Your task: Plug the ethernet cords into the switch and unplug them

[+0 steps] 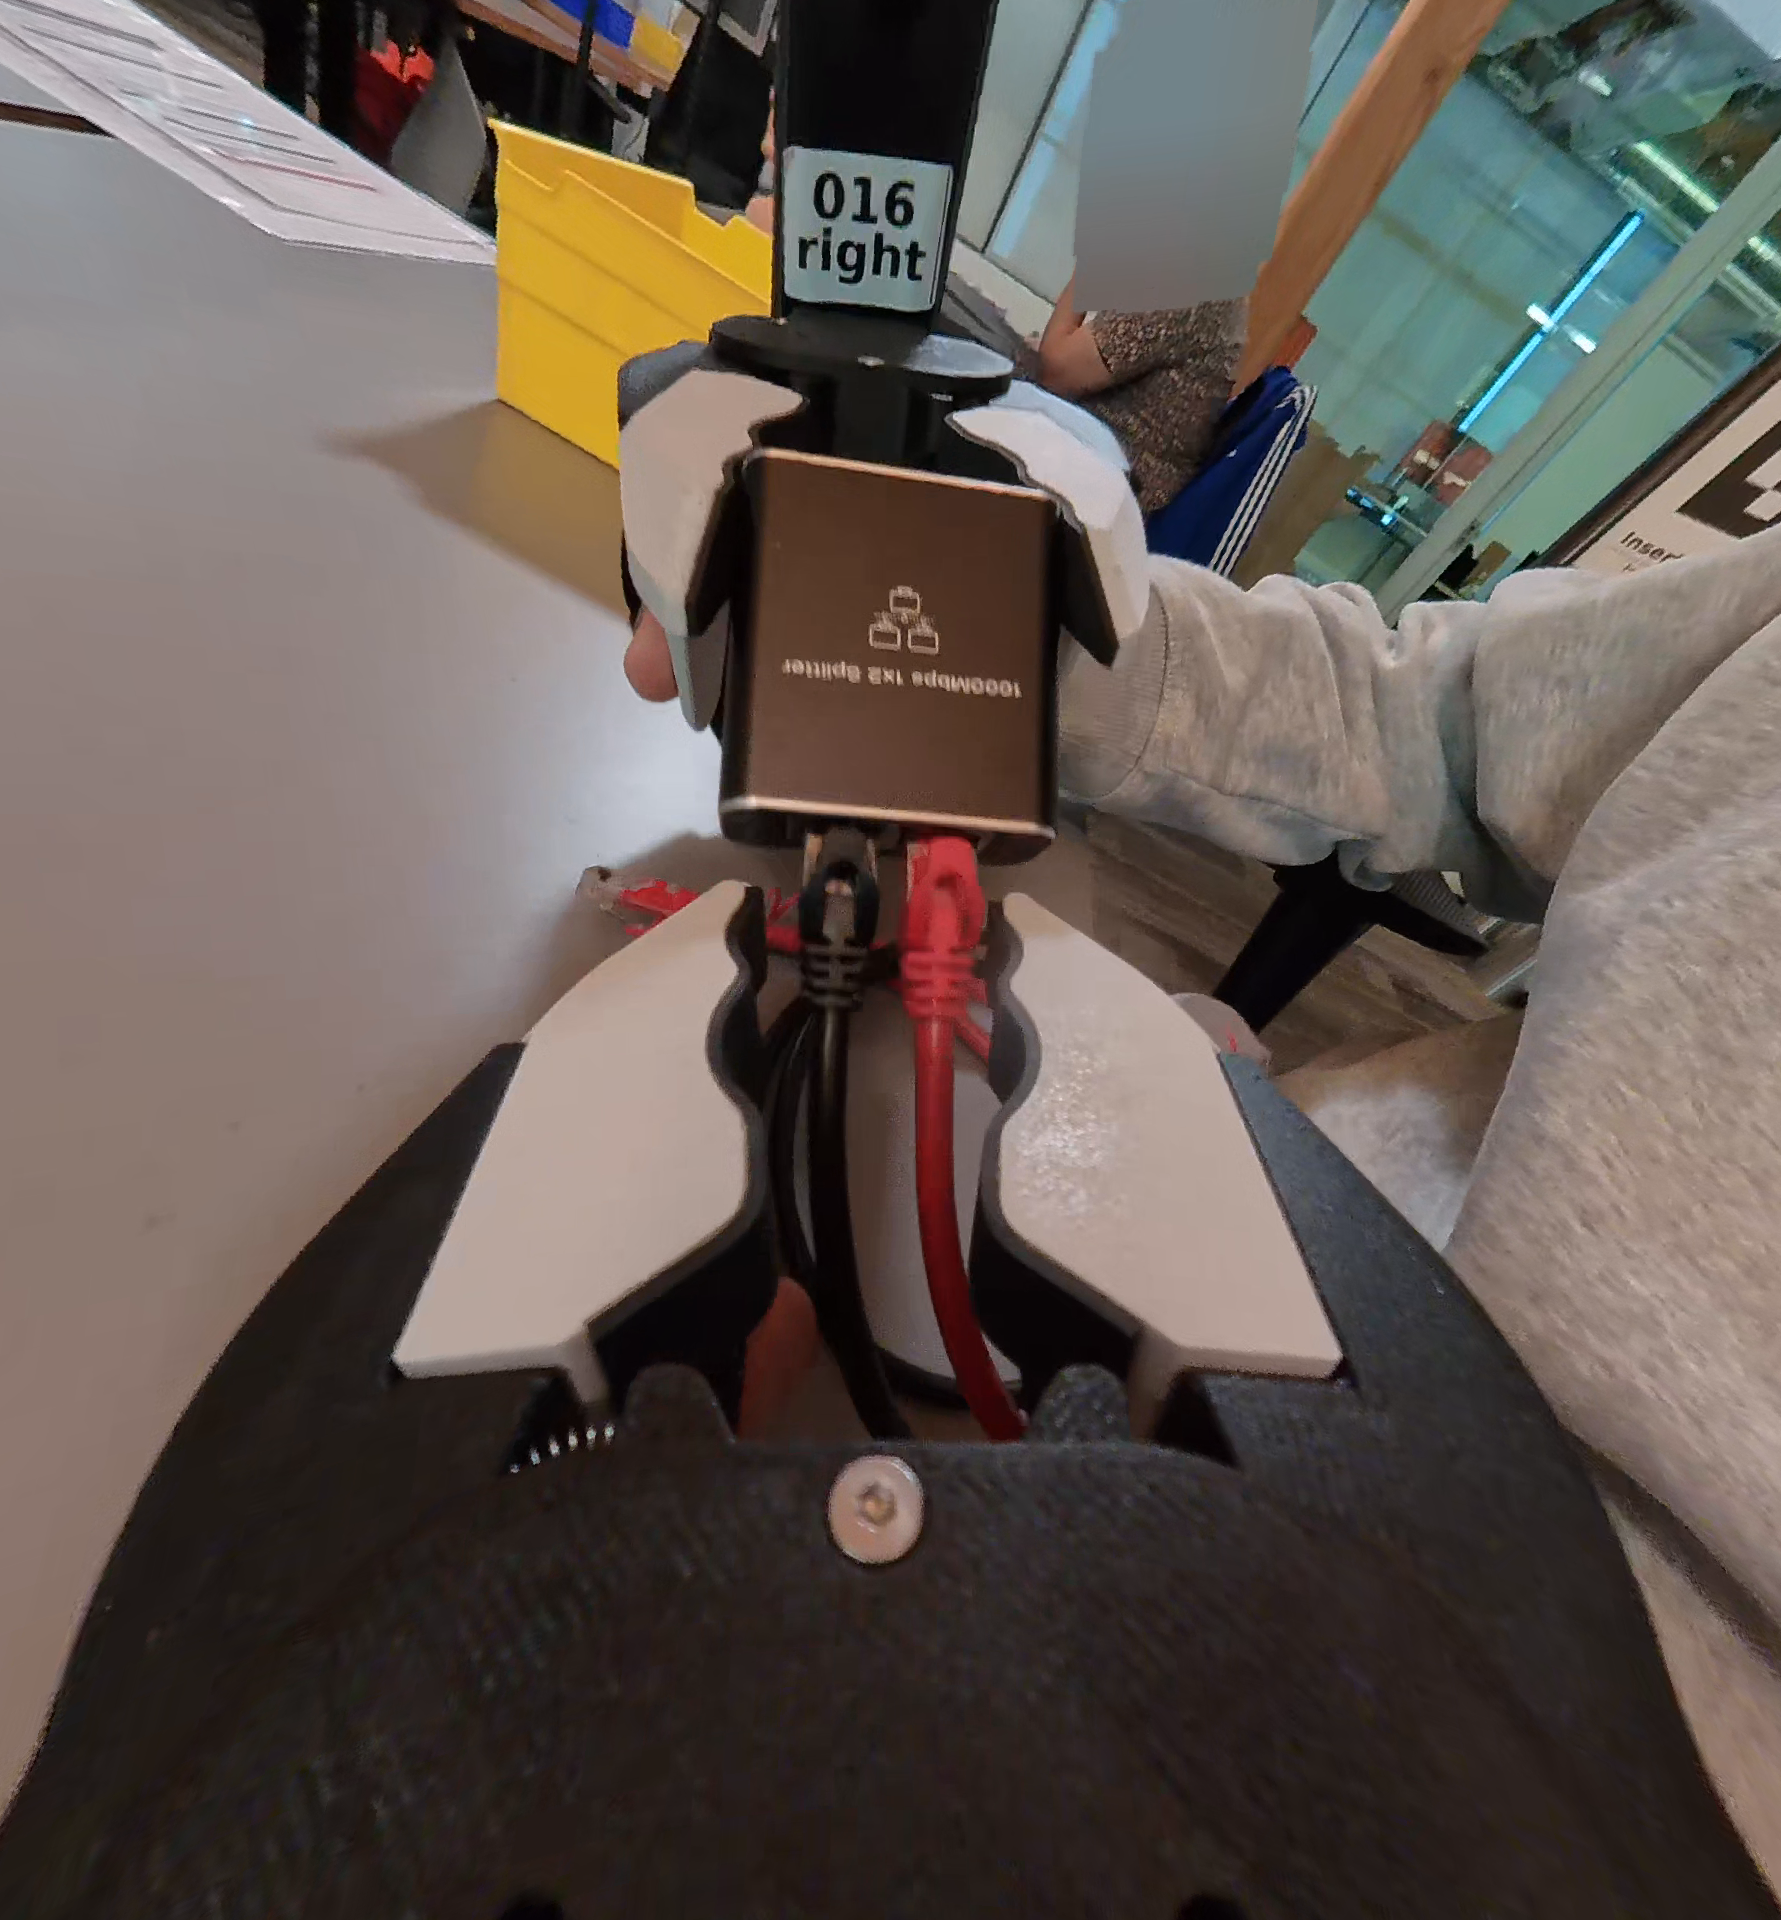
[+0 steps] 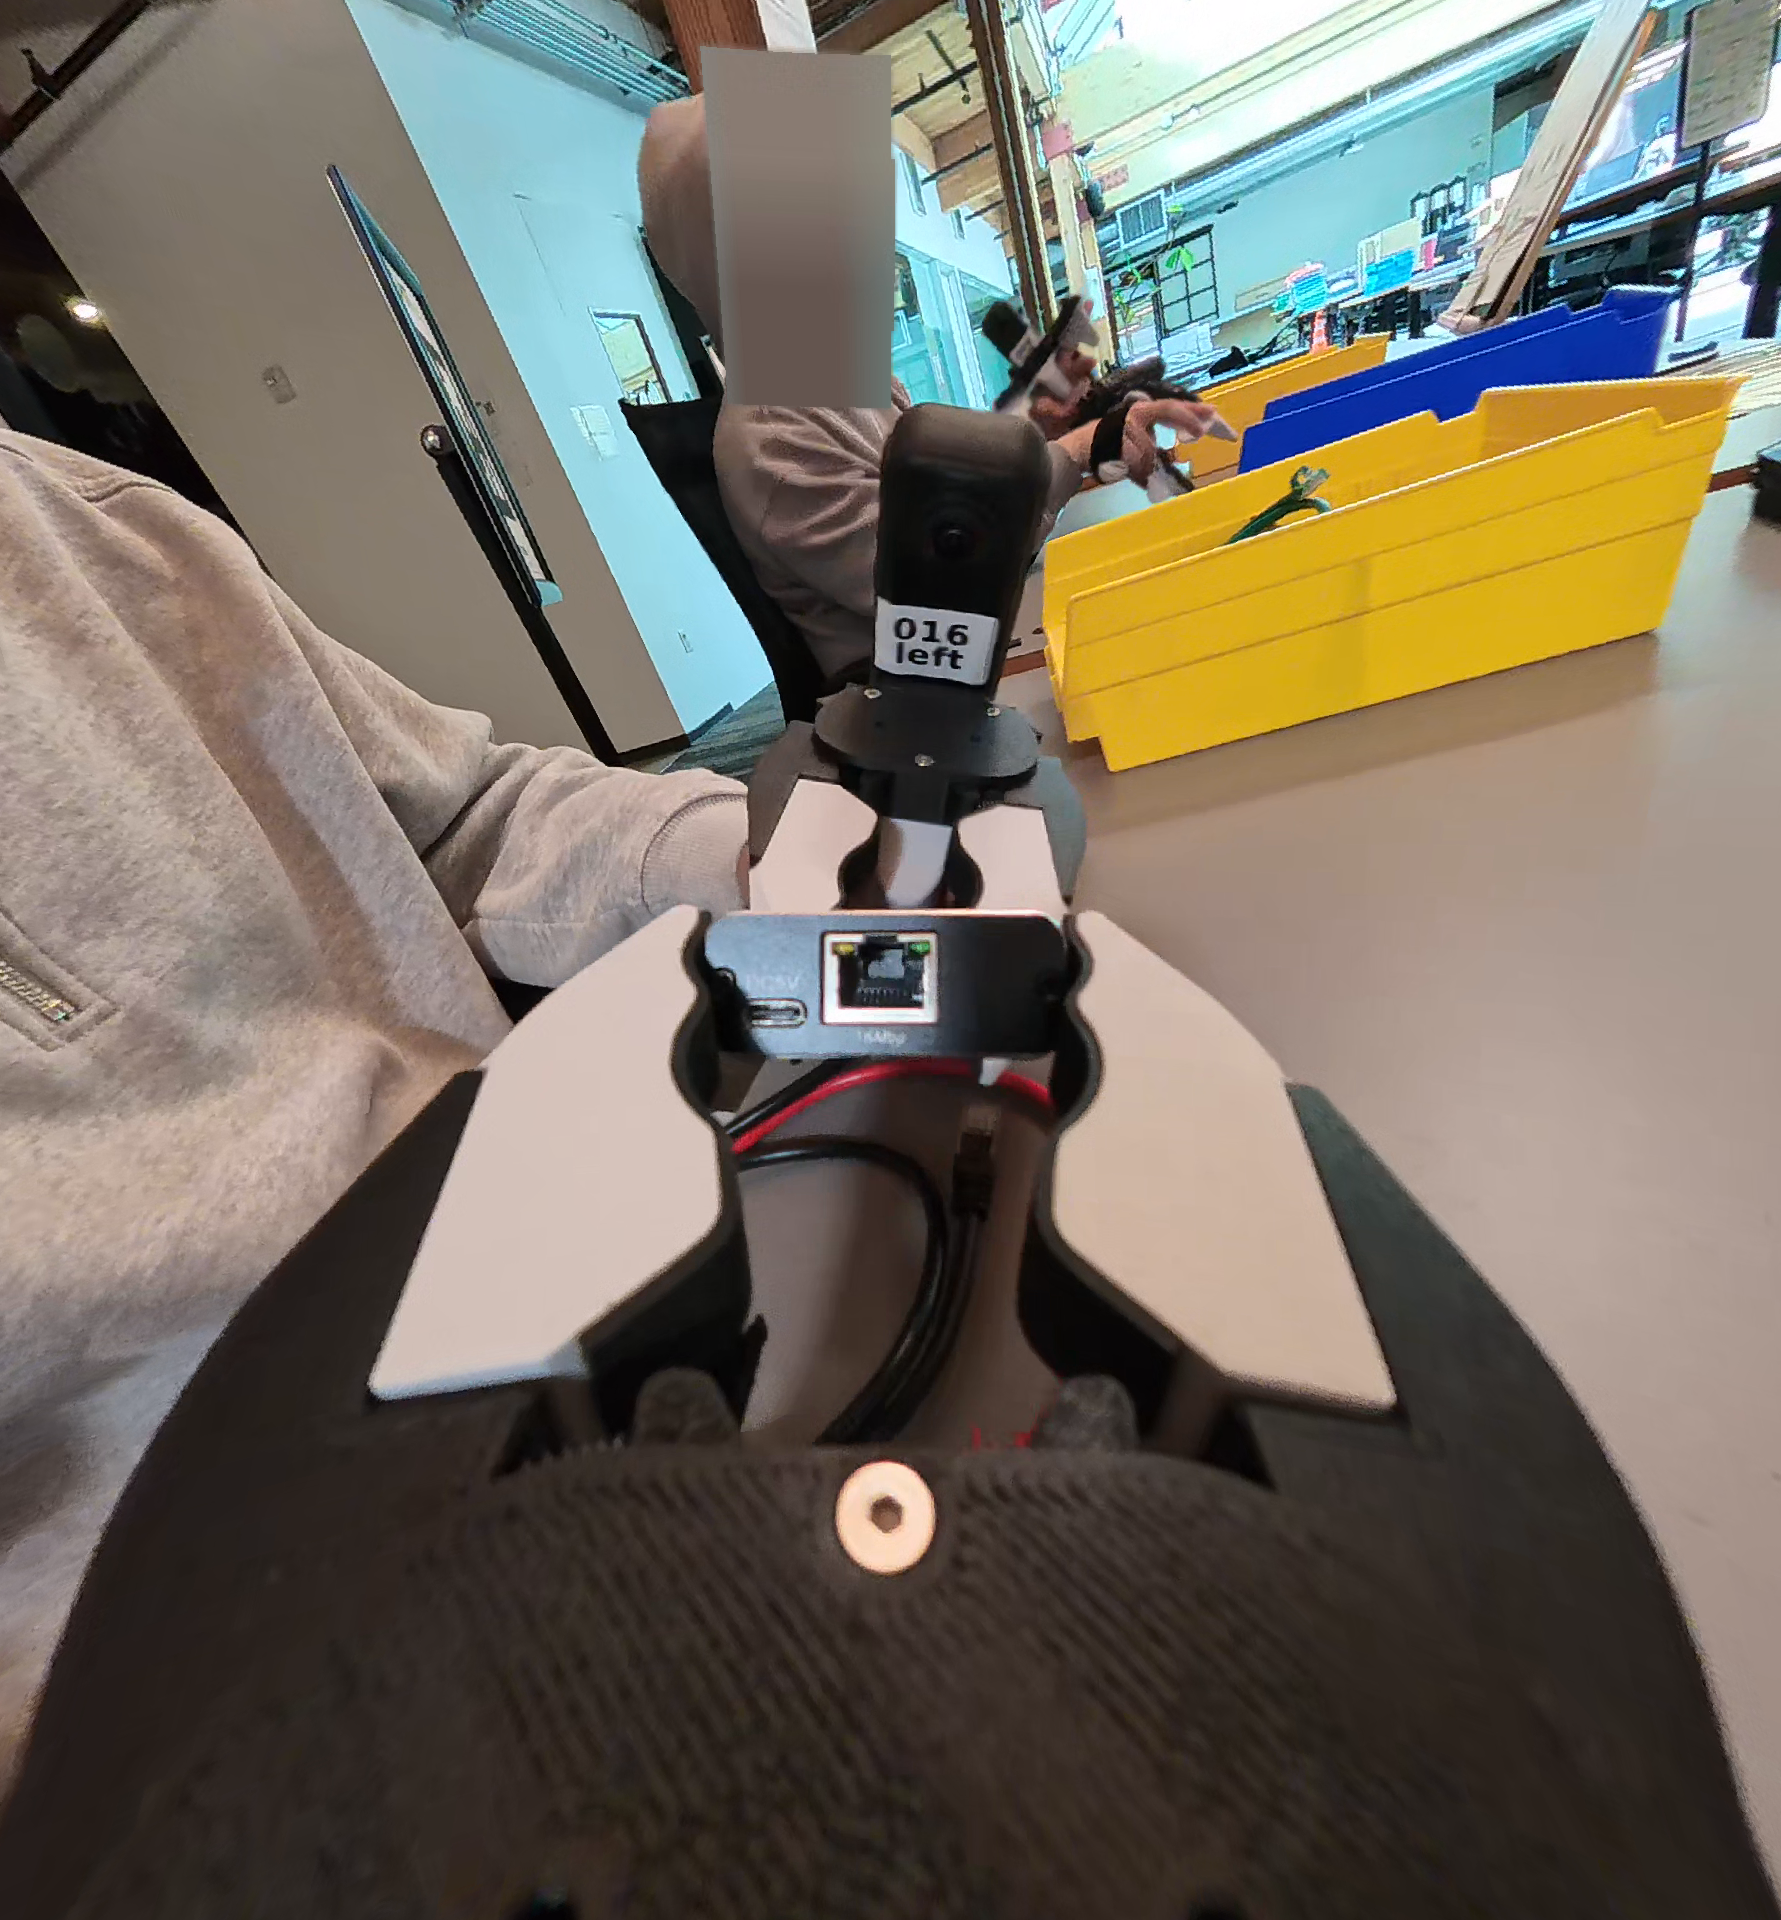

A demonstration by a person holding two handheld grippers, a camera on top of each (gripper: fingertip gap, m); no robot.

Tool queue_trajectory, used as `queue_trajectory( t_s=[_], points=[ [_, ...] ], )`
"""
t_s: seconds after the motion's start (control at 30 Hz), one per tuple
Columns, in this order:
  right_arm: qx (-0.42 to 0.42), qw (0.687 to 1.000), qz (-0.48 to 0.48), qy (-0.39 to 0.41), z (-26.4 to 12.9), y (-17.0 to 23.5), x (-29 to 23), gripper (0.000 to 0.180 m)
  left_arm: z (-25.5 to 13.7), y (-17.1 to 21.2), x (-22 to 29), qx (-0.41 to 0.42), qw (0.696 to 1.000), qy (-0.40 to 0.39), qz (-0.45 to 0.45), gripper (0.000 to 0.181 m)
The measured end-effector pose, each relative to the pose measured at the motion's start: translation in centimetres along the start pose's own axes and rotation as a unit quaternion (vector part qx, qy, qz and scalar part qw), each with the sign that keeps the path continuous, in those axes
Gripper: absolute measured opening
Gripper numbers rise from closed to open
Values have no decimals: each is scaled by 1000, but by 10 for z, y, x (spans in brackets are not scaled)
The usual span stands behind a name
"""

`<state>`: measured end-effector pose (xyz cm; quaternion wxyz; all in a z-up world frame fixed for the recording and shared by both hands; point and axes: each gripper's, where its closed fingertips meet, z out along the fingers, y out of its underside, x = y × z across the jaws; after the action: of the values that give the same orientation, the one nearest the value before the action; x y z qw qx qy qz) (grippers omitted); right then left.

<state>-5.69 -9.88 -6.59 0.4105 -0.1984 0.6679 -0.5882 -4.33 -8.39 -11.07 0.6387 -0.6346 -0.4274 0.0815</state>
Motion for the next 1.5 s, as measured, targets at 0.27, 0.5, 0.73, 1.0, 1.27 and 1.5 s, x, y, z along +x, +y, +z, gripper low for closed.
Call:
queue_trajectory(
  t_s=[0.27, 0.5, 0.73, 1.0, 1.27, 1.5],
  points=[
    [-1, 1000, 2, 9, 4, 1, 1, 63, 1, -4, -1, 12, 999, -21, 29, 33],
    [55, 992, 38, 105, -21, -10, 36, 68, -26, -7, -43, -22, 972, -194, 130, 32],
    [56, 988, 39, 140, -32, -9, 44, 62, -50, -4, -74, -59, 943, -288, 153, 32],
    [8, 979, -39, 199, -17, -33, 39, 52, -50, -4, -74, -56, 949, -276, 139, 31],
    [18, 962, -144, 230, 53, -143, 42, 37, -53, -8, -73, -38, 952, -273, 136, 32],
    [-127, 970, -158, 132, 209, -175, 68, 38, -57, -10, -69, -25, 953, -263, 145, 32]
  ],
)
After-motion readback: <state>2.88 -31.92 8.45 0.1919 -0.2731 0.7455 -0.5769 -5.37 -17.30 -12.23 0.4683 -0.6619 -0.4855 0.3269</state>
